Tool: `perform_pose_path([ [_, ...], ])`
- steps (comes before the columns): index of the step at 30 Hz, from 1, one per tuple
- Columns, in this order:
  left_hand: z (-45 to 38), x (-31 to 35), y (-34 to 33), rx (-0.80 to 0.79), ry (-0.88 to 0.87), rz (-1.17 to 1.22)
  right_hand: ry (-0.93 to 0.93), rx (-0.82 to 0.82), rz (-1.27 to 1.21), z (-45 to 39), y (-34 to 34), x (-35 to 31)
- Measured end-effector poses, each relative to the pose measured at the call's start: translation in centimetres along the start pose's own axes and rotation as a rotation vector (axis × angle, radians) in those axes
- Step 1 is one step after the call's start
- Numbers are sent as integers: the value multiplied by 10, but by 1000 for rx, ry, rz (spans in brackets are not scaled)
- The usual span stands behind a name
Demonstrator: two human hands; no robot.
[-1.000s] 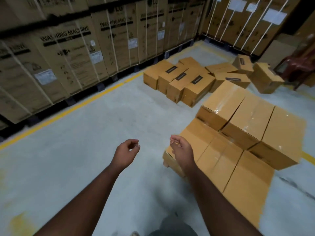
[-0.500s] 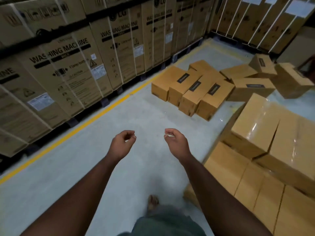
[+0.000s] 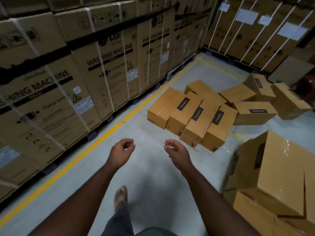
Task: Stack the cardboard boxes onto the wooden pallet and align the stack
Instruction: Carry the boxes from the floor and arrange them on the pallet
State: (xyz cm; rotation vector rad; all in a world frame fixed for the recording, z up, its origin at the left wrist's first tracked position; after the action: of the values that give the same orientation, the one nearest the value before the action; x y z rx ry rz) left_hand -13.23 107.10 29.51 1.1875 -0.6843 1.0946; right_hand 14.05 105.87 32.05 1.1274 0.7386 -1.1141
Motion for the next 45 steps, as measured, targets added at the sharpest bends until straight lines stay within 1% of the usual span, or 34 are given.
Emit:
perform_pose_path([
  [5, -144, 22, 15, -129, 47, -57, -108, 127, -110, -101, -5, -30],
  [9, -237, 63, -7, -251, 42, -132, -173, 201, -177, -162, 8, -45],
  [12, -316, 99, -44, -316, 0, -155, -202, 218, -235, -230, 20, -44],
  [16, -430, 123, -107, -386, 31, -152, -107, 123, -206, -361, 2, -48],
  [18, -495, 125, -139, -372, 60, -156, -106, 143, -218, -441, -5, -40],
  [20, -563, 118, -174, -367, 98, -168, -168, 199, -305, -525, -5, -14],
  [23, -653, 77, -218, -360, 173, -227, -366, 257, -381, -627, -8, 48],
  [27, -753, -25, -268, -350, 279, -316, -637, 210, -487, -723, -42, 164],
  [30, -812, -115, -293, -308, 340, -399, -854, 254, -610, -753, -84, 257],
  [33, -860, -195, -313, -355, 498, -466, -985, 358, -627, -768, -122, 331],
  [35, -886, -235, -328, -417, 583, -461, -999, 432, -591, -781, -134, 365],
  [37, -912, -265, -339, -416, 610, -367, -948, 522, -516, -799, -130, 391],
  [38, -923, -277, -346, -410, 600, -309, -930, 545, -470, -808, -126, 402],
  [40, -937, -294, -357, -427, 575, -229, -924, 538, -439, -820, -123, 419],
  [43, -941, -305, -358, -451, 540, -176, -909, 533, -429, -818, -125, 431],
  [45, -936, -296, -340, -369, 498, -158, -850, 565, -415, -803, -124, 419],
])
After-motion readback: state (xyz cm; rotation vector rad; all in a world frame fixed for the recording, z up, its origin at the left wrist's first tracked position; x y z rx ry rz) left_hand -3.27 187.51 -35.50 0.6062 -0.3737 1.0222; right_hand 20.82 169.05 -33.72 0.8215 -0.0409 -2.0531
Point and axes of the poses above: each hand's wrist, its own z-axis away from the middle knuckle, its own y-axis out of the back of the hand, x = y × z, the point moved 9 cm from there along -z, towards the middle knuckle, and after that the axes turned 1 degree about -x, right-handed, at the moved point
